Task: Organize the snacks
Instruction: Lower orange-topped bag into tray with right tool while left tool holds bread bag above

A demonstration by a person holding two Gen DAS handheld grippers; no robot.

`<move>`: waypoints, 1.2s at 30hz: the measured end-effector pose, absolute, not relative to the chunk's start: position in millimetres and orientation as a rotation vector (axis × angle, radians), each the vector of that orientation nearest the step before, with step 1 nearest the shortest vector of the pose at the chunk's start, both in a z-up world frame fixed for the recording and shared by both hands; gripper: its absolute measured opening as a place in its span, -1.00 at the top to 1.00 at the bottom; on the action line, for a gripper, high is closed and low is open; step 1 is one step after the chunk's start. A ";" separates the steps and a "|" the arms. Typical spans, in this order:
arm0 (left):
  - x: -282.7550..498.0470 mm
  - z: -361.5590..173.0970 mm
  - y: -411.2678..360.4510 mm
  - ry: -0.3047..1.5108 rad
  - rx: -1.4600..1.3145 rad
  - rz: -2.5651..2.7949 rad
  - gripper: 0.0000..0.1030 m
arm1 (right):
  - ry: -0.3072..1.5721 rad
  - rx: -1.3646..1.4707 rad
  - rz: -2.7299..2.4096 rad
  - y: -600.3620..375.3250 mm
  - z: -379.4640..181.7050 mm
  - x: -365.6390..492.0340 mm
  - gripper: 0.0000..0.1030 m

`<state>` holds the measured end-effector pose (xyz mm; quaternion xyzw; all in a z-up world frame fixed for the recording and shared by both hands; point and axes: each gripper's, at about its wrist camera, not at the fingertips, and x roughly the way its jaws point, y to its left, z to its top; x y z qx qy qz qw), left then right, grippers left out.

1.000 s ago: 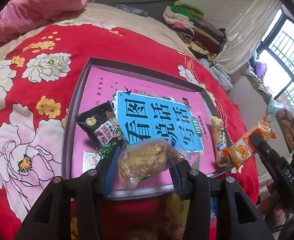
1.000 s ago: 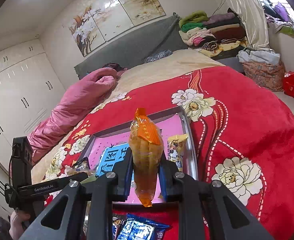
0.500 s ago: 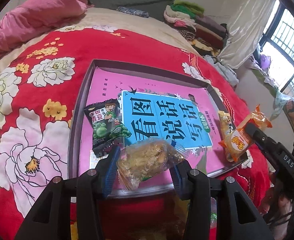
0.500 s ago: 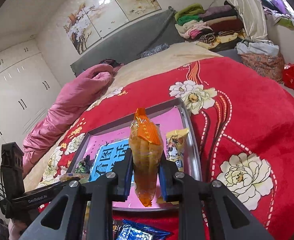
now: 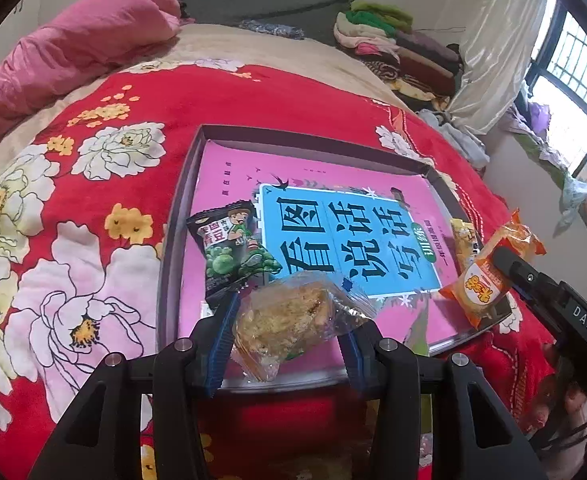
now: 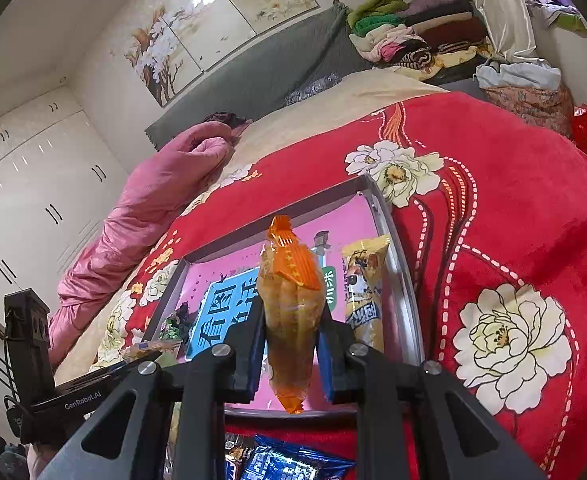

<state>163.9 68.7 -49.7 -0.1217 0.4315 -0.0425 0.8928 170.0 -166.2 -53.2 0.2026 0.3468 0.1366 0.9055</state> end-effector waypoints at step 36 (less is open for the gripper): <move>162.9 -50.5 78.0 0.899 -0.305 -0.083 0.03 | 0.746 0.363 0.171 -174.4 -56.7 166.0 0.35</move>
